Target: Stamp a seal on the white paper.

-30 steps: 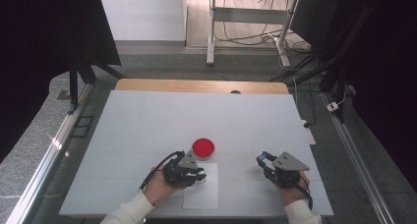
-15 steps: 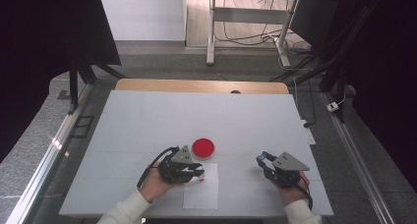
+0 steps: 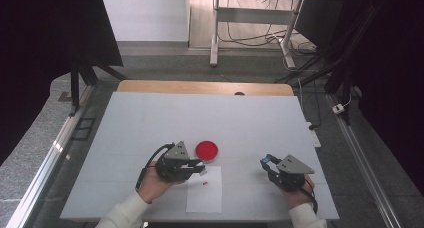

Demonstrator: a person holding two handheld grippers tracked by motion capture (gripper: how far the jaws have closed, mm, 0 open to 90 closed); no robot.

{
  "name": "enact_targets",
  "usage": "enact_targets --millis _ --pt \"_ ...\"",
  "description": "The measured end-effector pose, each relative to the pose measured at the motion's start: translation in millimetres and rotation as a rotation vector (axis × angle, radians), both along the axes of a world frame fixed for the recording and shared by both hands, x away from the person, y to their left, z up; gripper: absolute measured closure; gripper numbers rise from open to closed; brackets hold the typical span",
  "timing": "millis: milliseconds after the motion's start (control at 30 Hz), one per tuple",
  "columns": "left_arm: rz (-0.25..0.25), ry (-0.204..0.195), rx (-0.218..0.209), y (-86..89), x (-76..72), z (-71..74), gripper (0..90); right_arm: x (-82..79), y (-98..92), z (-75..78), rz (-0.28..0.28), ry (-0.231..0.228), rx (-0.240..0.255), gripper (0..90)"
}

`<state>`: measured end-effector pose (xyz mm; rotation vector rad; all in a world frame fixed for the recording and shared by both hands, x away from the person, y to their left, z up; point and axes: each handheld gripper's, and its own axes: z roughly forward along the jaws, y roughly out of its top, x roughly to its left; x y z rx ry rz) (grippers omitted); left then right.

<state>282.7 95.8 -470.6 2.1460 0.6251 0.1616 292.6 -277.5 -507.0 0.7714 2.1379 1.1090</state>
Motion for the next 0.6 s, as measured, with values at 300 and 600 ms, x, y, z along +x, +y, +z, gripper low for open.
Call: enact_targets --millis 300,600 --pt "0.043 0.017 -0.108 11.3 2.8 7.4 75.4 0.0 0.5 -0.2 0.002 0.000 -0.002 65.1" --pt "0.084 0.000 -0.145 20.3 3.8 12.7 75.4 0.3 -0.1 0.0 0.001 -0.003 0.002 65.1"
